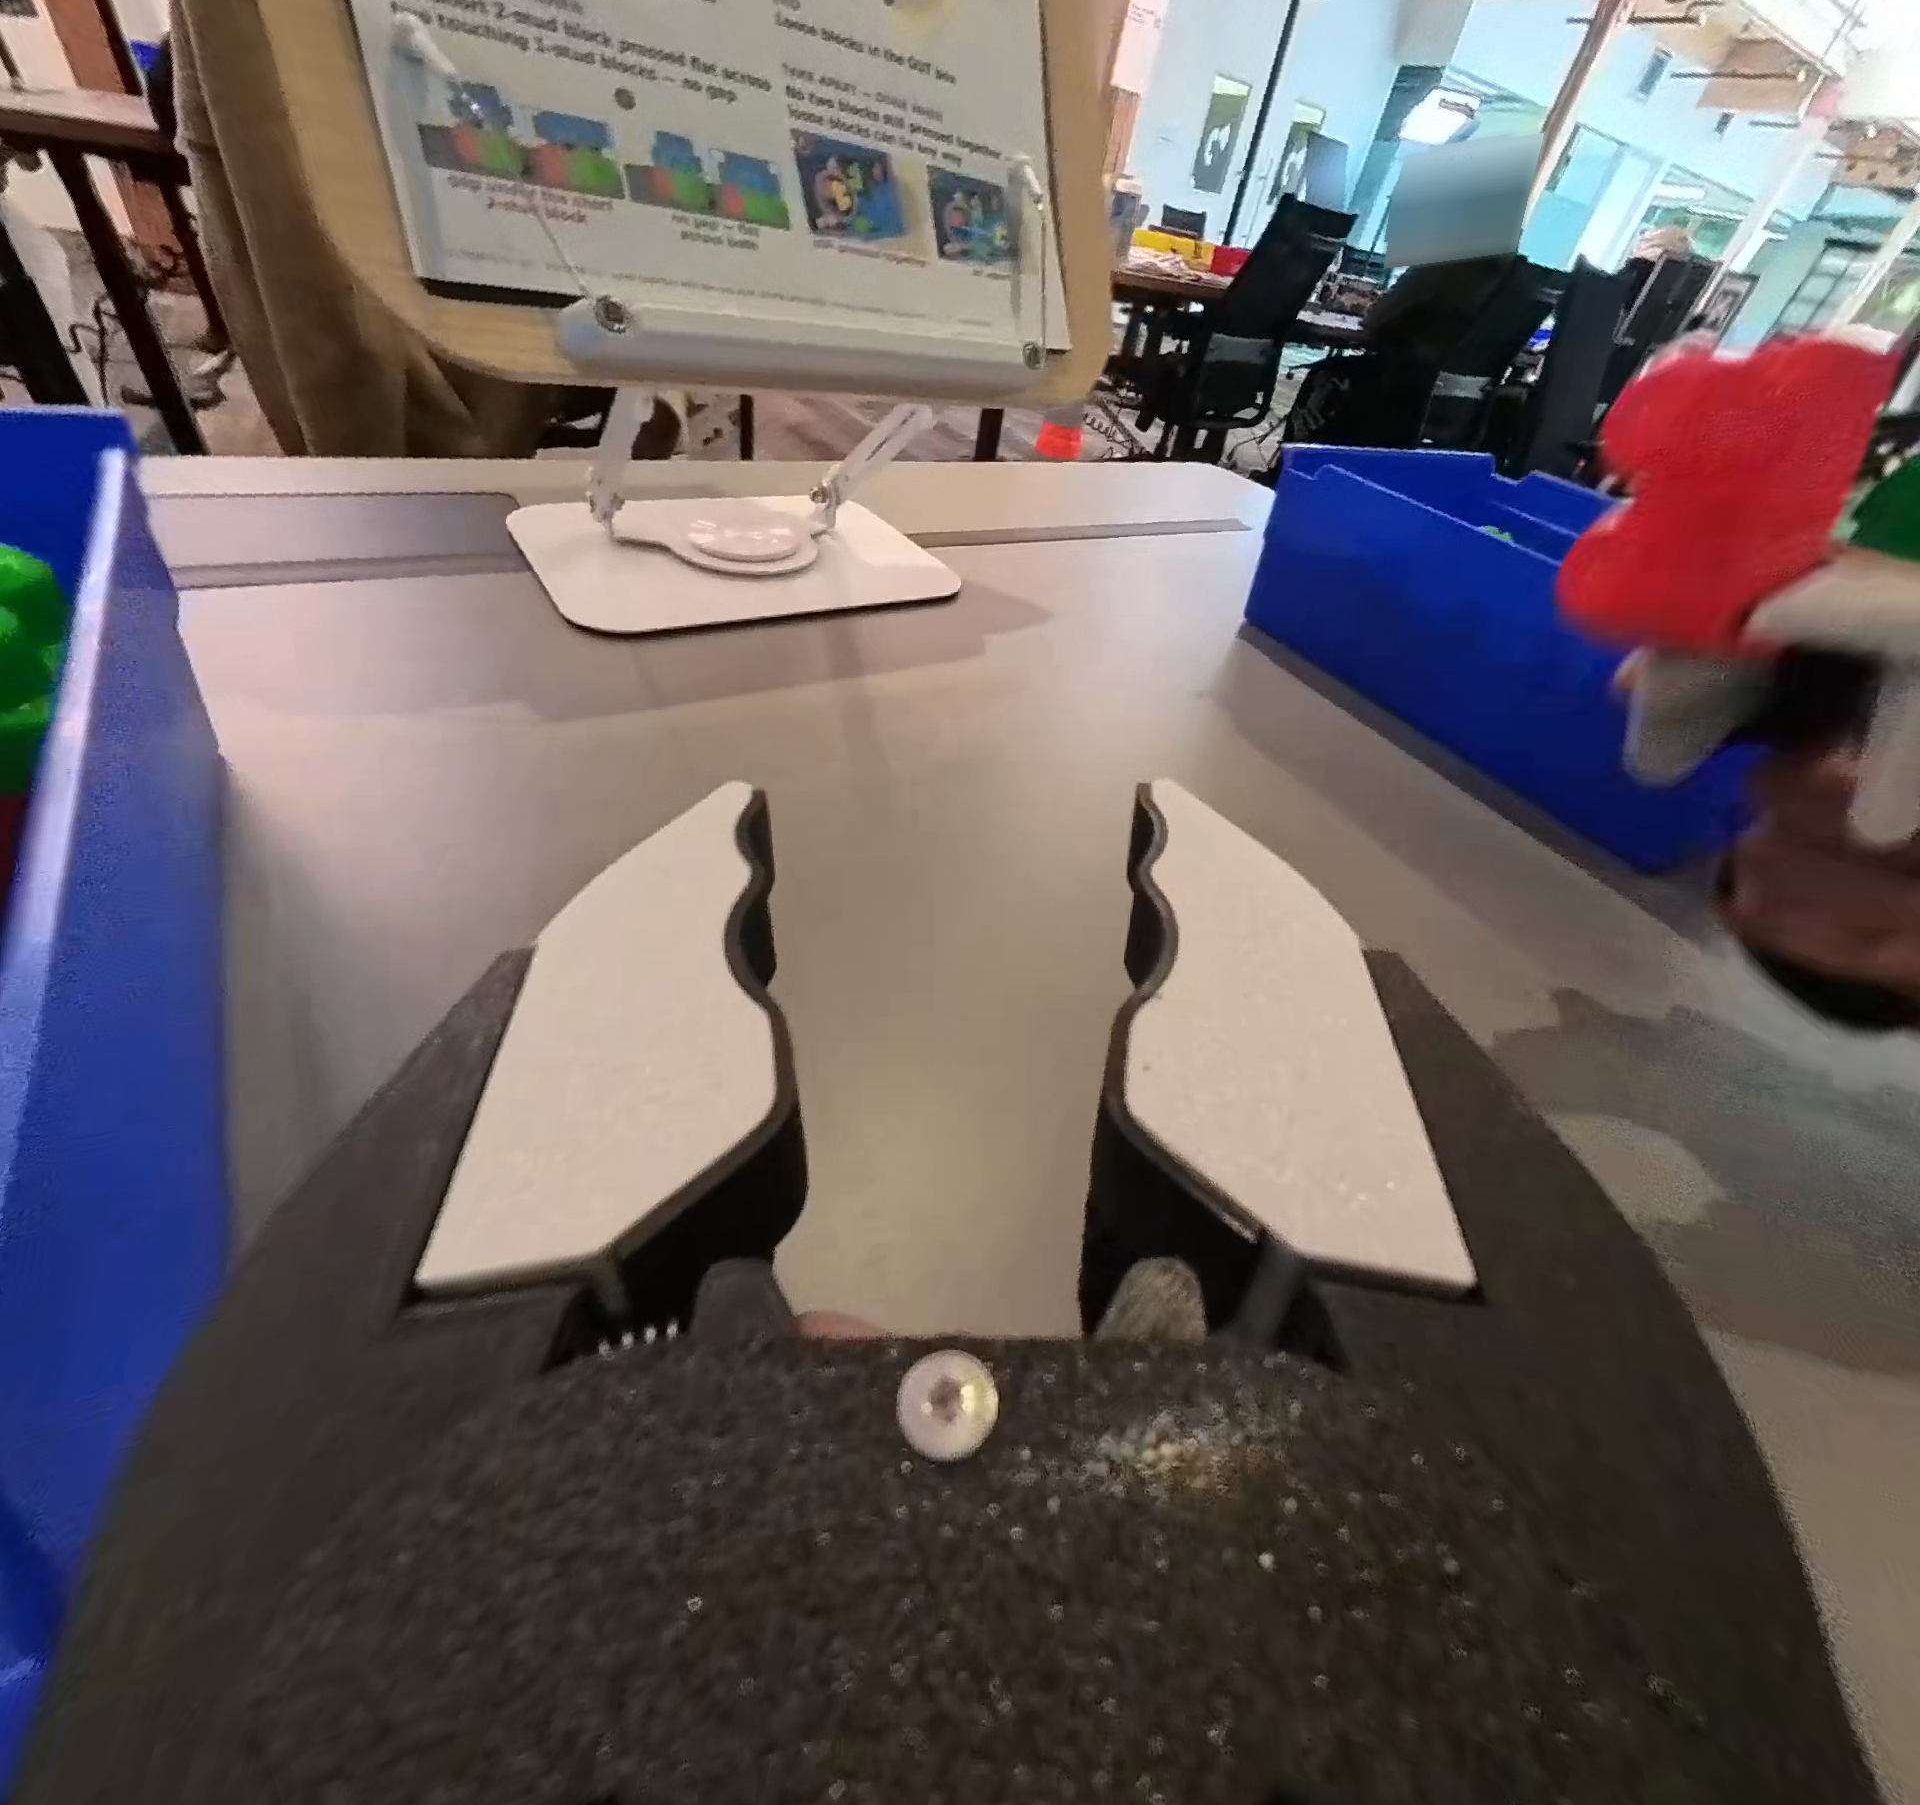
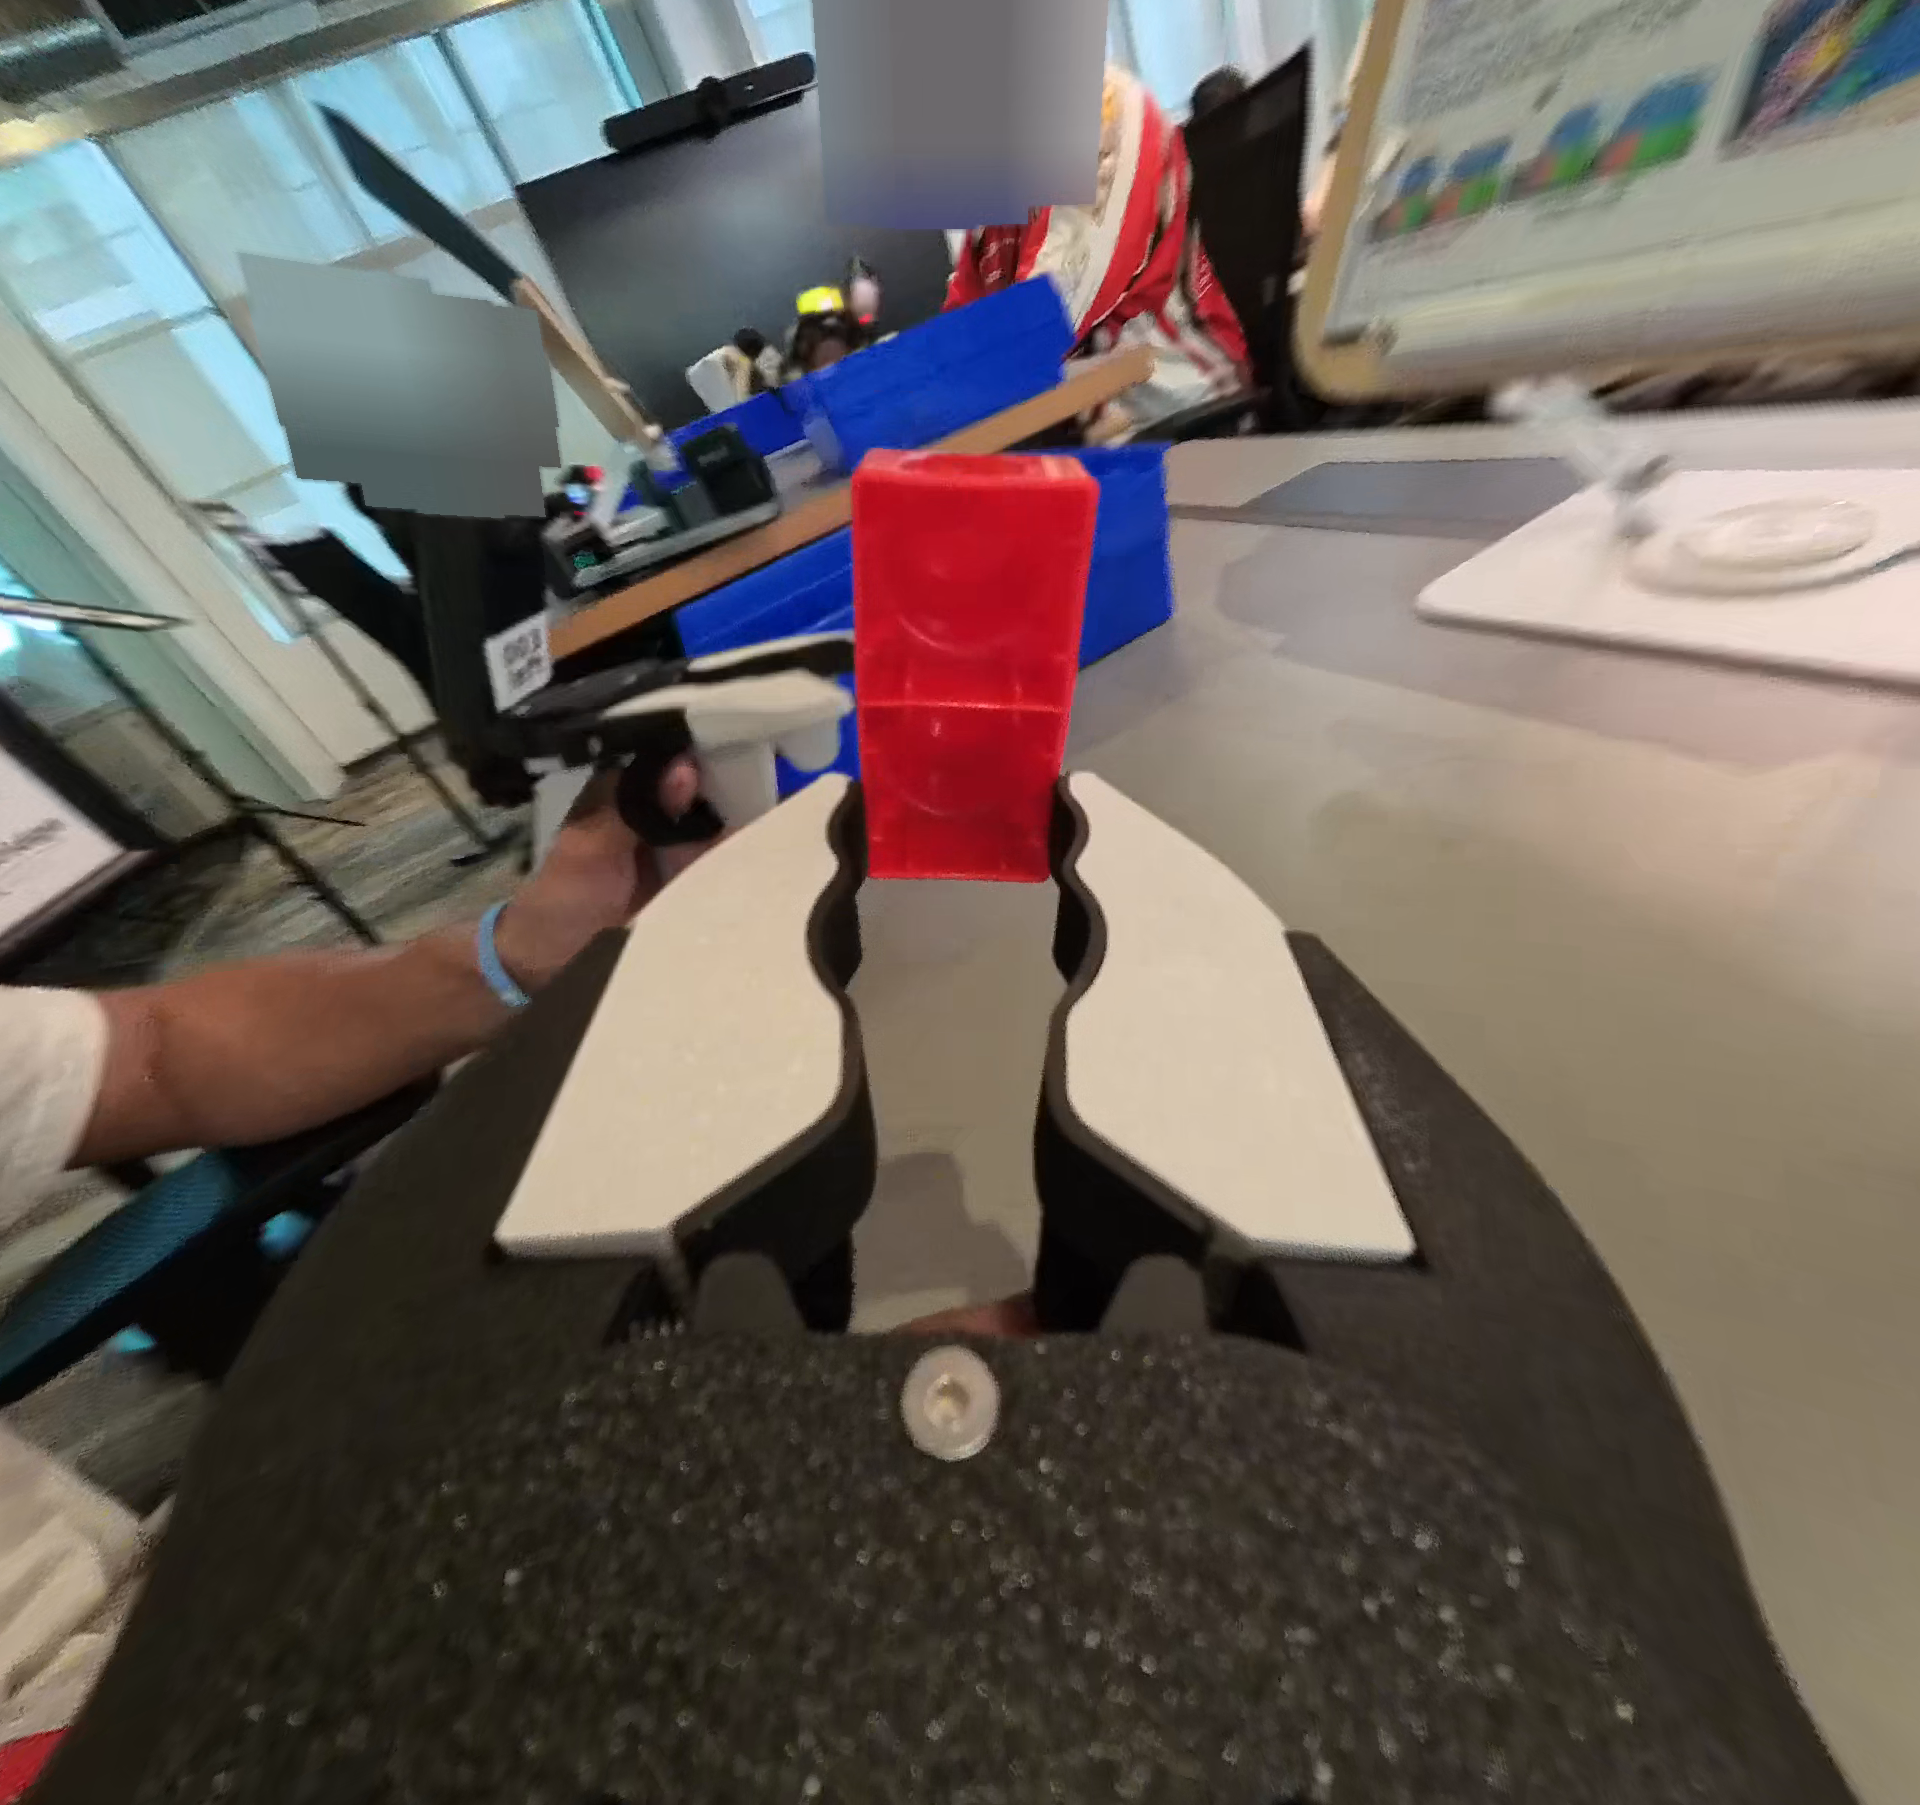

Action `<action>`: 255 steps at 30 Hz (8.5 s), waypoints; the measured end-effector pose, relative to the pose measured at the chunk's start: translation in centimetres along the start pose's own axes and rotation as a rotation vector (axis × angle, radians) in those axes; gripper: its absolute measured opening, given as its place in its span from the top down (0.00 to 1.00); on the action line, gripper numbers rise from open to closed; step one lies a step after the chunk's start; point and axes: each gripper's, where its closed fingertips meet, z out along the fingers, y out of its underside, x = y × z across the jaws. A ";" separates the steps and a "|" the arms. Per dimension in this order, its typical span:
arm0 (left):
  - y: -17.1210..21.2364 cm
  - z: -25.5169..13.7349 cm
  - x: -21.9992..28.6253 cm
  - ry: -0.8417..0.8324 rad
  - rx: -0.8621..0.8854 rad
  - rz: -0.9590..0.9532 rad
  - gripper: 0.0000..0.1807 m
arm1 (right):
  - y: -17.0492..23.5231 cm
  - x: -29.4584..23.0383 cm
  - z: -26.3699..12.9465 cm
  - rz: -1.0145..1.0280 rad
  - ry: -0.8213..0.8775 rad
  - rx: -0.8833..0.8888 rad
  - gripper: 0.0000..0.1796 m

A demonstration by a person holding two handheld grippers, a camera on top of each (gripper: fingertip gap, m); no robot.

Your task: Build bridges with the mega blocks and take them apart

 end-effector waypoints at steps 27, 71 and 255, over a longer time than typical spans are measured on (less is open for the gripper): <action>1.0 0.4 2.7 0.113 -0.057 0.090 0.66 | -1.1 30.8 -16.8 0.483 0.844 -1.098 0.80; -8.8 -2.2 -17.9 -0.489 -0.584 0.116 0.68 | 3.1 0.6 3.1 -0.218 0.231 -0.045 0.74; -6.7 0.2 13.1 0.966 -0.001 -0.219 0.82 | -0.9 -5.6 4.2 0.098 -0.364 0.169 0.80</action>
